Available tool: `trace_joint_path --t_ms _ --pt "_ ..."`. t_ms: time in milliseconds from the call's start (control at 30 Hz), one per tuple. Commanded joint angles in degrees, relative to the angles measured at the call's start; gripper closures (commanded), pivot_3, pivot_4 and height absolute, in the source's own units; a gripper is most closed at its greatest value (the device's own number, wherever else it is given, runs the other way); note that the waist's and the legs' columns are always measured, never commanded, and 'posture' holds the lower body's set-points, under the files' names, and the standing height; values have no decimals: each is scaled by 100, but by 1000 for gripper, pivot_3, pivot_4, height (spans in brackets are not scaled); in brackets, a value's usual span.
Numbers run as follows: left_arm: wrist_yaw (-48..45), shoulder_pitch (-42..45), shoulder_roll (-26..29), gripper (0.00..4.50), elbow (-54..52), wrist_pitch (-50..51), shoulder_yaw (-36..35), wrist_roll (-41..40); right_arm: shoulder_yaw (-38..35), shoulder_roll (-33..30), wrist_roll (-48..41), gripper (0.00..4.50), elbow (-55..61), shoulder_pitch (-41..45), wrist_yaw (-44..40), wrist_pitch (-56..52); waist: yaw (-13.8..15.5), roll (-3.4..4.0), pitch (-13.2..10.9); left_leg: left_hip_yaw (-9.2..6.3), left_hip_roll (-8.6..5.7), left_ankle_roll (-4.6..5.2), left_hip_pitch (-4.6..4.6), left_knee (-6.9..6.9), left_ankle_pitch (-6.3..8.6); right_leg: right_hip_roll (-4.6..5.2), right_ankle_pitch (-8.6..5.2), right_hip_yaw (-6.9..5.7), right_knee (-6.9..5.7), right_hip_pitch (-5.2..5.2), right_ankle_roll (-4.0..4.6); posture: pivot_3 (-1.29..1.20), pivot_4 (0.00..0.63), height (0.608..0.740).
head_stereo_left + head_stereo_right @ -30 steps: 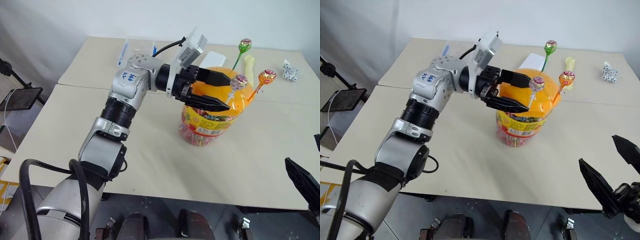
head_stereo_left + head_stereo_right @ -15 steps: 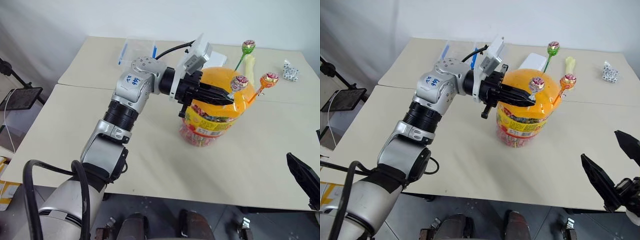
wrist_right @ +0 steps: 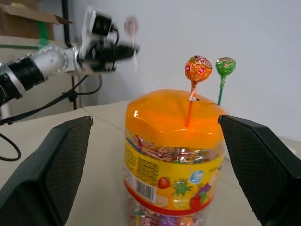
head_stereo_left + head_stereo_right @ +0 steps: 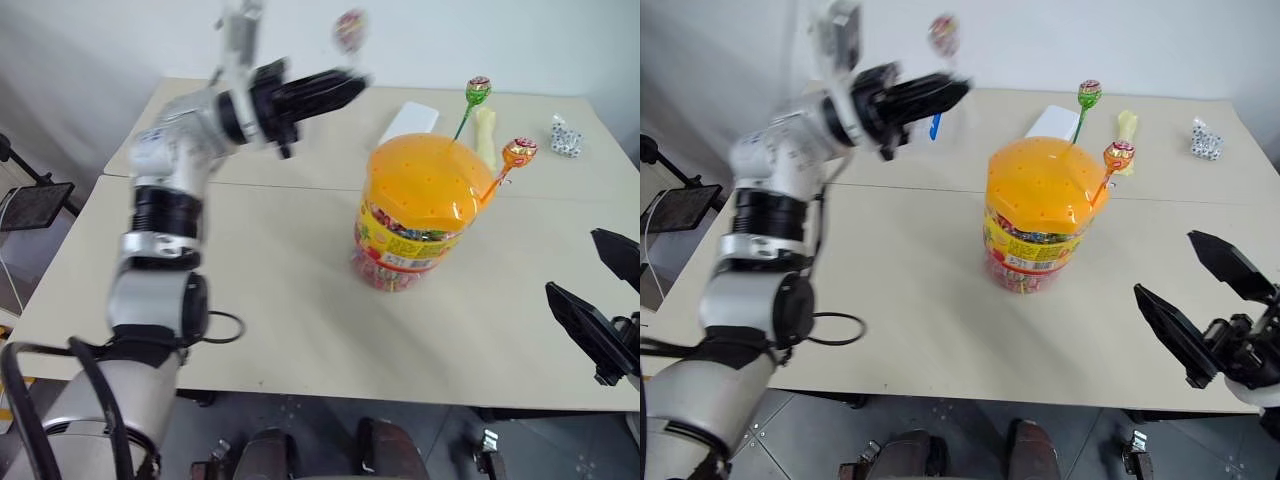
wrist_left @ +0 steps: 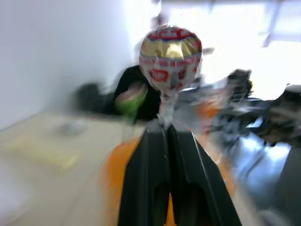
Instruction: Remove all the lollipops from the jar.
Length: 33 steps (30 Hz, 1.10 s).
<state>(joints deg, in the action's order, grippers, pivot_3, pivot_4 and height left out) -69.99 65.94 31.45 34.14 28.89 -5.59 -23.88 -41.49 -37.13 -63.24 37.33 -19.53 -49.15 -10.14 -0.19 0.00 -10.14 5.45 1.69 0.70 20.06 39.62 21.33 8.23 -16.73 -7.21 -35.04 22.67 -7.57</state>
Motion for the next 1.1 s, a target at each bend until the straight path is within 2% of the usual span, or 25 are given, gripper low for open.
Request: trace_joint_path --t_ms 33,133,300,400,533,633,867,1033,1100 --pt "358 -1067 757 4471 -1095 552 200 443 60 -201 249 0 -172 161 -434 92 18 -12 -7 -9 0 -3 5 -1 -2 -3 0 -4 -5 4 0 0 150 740" --pt "905 -1954 1340 4471 -2131 1529 160 534 266 -310 607 0 -321 332 -887 254 158 -42 -24 -17 3 -12 48 37 6 -8 0 -19 -11 14 0 0 150 740" --pt "1558 -3564 2019 4471 -3454 2709 -321 450 730 -395 859 0 -464 544 -1346 191 242 -41 -22 -48 -5 2 89 80 21 -7 3 0 2 13 -6 0 150 740" --pt "1898 -4281 2192 4471 -3773 3165 -573 484 1110 -504 1228 0 -418 423 -1950 324 262 -42 -22 -44 -5 2 87 80 20 -8 3 -1 0 13 -6 0 150 740" --pt "1965 -4862 2460 4471 -3709 3143 -722 521 1393 -416 1052 0 -226 482 -2003 206 201 -43 -21 -29 8 -4 60 72 22 -18 3 13 -2 10 -6 0 150 740" --pt "1971 -5031 2549 3836 -3490 3026 -873 464 1452 -377 1032 0 -194 427 -2063 183 127 -36 -17 -16 13 -12 7 32 24 -24 2 45 -5 -2 -4 0 150 740" --pt "1801 -5082 2662 1747 -3171 2759 -946 294 1235 -326 1073 0 -496 462 -2219 315 143 -33 -15 -4 28 -22 6 36 28 -42 1 66 -6 5 -1 0 150 740" --pt "1152 -4976 2965 274 -2761 2020 -1361 15 1094 -94 943 0 -608 467 -1748 225 148 -34 -15 2 30 -22 10 37 29 -45 0 69 -13 16 1 0 150 740" --pt "285 -5096 3098 274 -2850 1762 -1631 -456 1011 -47 778 0 -660 474 -1438 54 146 -35 -16 6 31 -24 17 38 30 -45 0 70 -18 27 1 0 150 740"
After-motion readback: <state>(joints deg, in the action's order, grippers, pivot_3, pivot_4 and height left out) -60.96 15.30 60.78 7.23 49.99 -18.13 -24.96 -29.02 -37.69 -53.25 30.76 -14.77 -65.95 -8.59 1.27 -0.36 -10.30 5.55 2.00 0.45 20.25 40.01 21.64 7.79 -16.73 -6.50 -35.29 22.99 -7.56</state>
